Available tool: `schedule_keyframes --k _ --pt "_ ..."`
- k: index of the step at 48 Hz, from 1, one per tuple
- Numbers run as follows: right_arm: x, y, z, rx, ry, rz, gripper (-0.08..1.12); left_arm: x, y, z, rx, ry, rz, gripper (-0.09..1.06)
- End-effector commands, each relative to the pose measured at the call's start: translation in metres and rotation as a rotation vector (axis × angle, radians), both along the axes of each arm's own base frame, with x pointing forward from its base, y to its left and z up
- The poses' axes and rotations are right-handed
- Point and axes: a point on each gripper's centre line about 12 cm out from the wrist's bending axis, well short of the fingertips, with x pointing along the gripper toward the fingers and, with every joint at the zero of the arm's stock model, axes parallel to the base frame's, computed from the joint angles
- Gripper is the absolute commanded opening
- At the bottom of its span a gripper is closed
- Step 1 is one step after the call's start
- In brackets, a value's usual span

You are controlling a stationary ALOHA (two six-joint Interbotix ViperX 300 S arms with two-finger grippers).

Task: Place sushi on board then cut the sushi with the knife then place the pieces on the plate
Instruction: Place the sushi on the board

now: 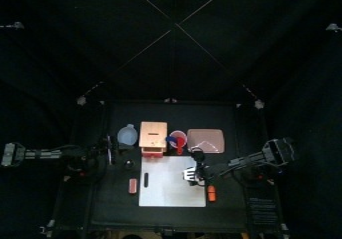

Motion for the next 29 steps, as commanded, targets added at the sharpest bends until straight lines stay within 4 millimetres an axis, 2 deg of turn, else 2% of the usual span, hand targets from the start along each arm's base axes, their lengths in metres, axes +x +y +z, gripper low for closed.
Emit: schedule_keyframes --k 1,13,29 --pt "0.015 0.003 0.008 -0.012 -0.017 -0.038 0.65 0.001 0.0 0.001 0.0 -0.006 0.002 0.0" --pt "0.049 0.006 -0.002 -0.03 -0.015 -0.066 0.66 -0.001 -0.001 -0.003 0.014 -0.001 -0.003 0.0" --pt "0.084 0.012 -0.013 -0.034 0.015 -0.067 0.66 -0.005 -0.001 -0.01 0.029 -0.024 0.005 0.0"
